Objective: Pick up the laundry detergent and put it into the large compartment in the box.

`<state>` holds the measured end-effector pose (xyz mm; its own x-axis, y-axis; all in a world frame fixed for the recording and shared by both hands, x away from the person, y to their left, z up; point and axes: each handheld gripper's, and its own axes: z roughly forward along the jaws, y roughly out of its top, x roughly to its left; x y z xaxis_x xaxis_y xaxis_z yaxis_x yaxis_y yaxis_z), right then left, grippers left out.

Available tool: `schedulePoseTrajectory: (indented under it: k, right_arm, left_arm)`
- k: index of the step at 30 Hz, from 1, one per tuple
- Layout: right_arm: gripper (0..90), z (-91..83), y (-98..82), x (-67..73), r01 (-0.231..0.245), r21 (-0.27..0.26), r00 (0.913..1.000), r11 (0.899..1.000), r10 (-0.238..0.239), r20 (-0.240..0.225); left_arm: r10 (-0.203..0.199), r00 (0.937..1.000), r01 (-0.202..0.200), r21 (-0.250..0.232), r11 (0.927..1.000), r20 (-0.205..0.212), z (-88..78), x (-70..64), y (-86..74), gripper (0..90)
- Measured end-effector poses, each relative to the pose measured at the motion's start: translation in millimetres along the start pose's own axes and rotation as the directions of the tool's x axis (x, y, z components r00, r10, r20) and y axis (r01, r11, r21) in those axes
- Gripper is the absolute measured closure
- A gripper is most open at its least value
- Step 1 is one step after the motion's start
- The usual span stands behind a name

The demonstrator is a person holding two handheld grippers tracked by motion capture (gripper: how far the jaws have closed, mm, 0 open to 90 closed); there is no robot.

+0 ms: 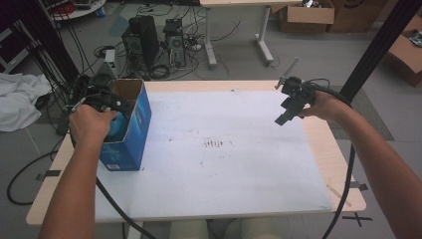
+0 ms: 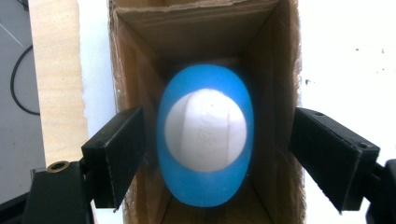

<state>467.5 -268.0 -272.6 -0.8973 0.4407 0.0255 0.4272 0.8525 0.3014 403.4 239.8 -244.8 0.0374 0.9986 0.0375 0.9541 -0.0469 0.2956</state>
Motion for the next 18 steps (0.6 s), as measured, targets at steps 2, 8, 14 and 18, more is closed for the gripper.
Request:
schedulePoseTrajectory:
  k: [2, 8, 14, 18]
  right_arm:
    - [18.9, -0.5, -0.5, 0.4, -0.003, 0.000, 1.0000, 1.000, 0.003, 0.000]
    - [18.9, -2.0, -2.2, 0.4, -0.007, 0.002, 1.0000, 1.000, 0.007, 0.002]
    - [18.9, -2.5, -2.8, 1.7, -0.008, 0.003, 1.0000, 1.000, 0.008, 0.000]
    - [18.8, -2.8, -3.0, 2.7, -0.010, 0.004, 0.9999, 1.000, 0.010, 0.000]
  left_arm:
    - [0.000, 1.0000, 0.000, -0.008, 1.0000, -0.001, -3.6, 0.4, 0.2, 19.0]
    - [0.042, 0.9990, -0.043, -0.032, 0.9986, -0.011, -21.8, -3.4, 3.2, 17.5]
    - [0.112, 0.9935, -0.110, -0.086, 0.9902, 0.023, -46.2, -18.6, 7.9, 17.6]
    - [0.182, 0.9826, -0.177, -0.109, 0.9782, 0.038, -59.9, -34.8, 12.4, 17.7]
